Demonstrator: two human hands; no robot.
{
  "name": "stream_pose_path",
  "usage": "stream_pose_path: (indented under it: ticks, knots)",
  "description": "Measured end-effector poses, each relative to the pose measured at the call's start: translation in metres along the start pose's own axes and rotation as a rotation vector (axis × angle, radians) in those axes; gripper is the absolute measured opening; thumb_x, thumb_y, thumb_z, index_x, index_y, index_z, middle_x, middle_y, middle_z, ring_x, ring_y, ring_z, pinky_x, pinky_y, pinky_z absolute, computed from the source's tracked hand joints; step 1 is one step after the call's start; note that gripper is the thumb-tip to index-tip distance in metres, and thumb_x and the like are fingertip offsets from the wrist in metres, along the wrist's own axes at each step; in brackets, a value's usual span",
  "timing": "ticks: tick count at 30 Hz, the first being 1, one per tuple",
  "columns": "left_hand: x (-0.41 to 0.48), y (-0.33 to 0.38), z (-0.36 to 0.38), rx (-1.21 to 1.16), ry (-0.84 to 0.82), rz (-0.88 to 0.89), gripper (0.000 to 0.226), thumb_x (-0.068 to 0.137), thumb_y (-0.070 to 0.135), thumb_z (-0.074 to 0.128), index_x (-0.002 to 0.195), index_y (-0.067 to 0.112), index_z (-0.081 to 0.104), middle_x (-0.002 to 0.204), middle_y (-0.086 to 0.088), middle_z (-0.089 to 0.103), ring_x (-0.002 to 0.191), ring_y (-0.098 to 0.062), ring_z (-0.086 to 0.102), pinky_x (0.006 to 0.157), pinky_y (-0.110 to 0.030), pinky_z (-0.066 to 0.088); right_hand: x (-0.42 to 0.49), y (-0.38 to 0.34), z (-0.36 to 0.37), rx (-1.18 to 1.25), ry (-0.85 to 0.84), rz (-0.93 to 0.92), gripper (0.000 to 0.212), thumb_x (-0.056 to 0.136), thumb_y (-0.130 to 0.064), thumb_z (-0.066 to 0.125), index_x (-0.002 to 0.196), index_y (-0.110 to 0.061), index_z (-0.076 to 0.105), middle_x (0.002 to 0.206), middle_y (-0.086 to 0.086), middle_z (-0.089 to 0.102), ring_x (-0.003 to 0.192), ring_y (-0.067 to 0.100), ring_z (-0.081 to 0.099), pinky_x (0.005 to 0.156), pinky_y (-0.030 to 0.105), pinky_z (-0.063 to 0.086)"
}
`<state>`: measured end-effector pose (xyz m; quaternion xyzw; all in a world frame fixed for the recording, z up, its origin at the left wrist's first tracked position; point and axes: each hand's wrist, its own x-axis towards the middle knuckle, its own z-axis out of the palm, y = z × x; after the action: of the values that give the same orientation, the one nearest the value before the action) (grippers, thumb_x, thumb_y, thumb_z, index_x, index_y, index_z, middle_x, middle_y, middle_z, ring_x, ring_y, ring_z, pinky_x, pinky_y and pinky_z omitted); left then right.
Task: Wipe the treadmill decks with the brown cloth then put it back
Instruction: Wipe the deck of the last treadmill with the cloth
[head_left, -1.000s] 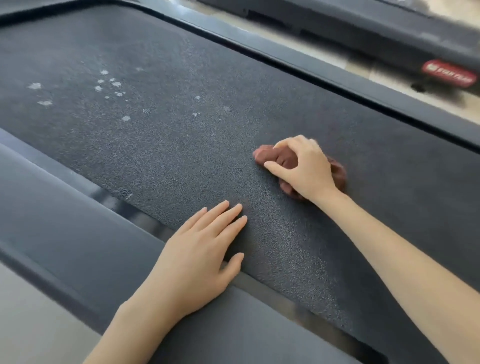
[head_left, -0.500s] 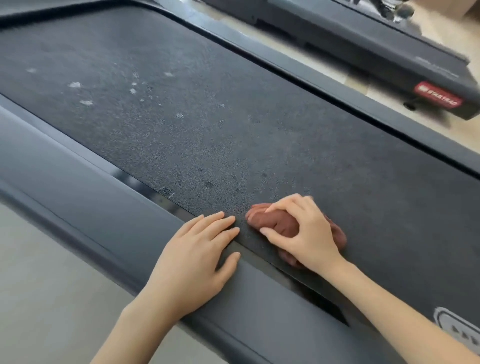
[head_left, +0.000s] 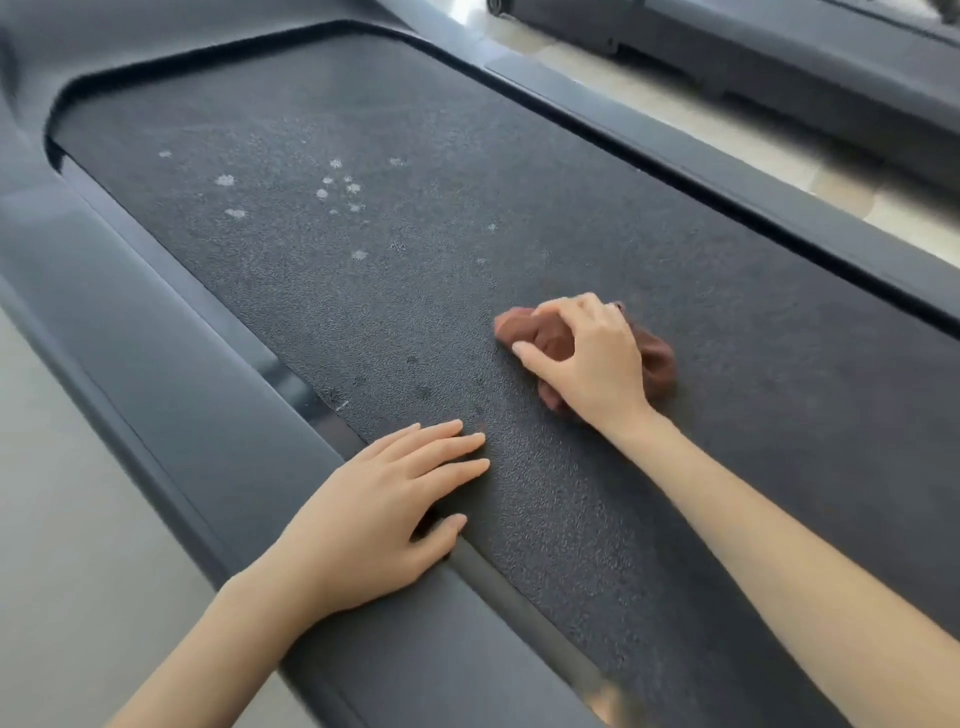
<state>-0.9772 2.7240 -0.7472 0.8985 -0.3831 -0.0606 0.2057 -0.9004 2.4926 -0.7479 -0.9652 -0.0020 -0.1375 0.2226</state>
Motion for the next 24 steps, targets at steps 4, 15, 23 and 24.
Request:
stream_pose_path:
  ticks: [4,15,23,24]
  knots:
    - [0.001,0.000,-0.001,0.004,-0.004,-0.007,0.046,0.087,0.039,0.041,0.127,0.025,0.058,0.141,0.012,0.046,0.135,-0.009,0.035,0.110,-0.040,0.033,-0.127,-0.001,-0.030,0.064,-0.024,-0.208,0.031,0.072,-0.047,0.067,0.096,-0.027,0.064,0.099,-0.007,0.058,0.091,0.021,0.055,0.084,0.039,0.042]
    - [0.001,0.000,-0.003,0.009,-0.012,-0.011,0.044,0.087,0.031,0.043,0.128,0.025,0.056,0.142,0.015,0.043,0.137,-0.005,0.030,0.111,-0.035,0.030,0.021,0.014,0.007,0.032,-0.026,-0.126,0.036,0.074,-0.049,0.069,0.101,-0.025,0.065,0.100,-0.001,0.062,0.098,0.024,0.054,0.086,0.037,0.039]
    - [-0.001,-0.003,0.000,0.036,0.064,0.023,0.042,0.084,0.033,0.047,0.124,0.027,0.060,0.139,0.015,0.048,0.134,-0.006,0.037,0.108,-0.033,0.036,0.178,0.025,0.046,-0.119,0.074,0.174,0.044,0.080,-0.052,0.060,0.114,-0.024,0.059,0.121,0.007,0.058,0.117,0.030,0.048,0.096,0.040,0.035]
    - [-0.001,-0.002,0.000,0.041,0.063,0.026,0.043,0.084,0.032,0.047,0.124,0.027,0.059,0.139,0.015,0.047,0.134,-0.005,0.037,0.108,-0.033,0.036,0.174,0.025,0.045,-0.125,0.075,0.169,0.045,0.080,-0.052,0.060,0.114,-0.023,0.059,0.121,0.007,0.058,0.117,0.030,0.048,0.096,0.039,0.036]
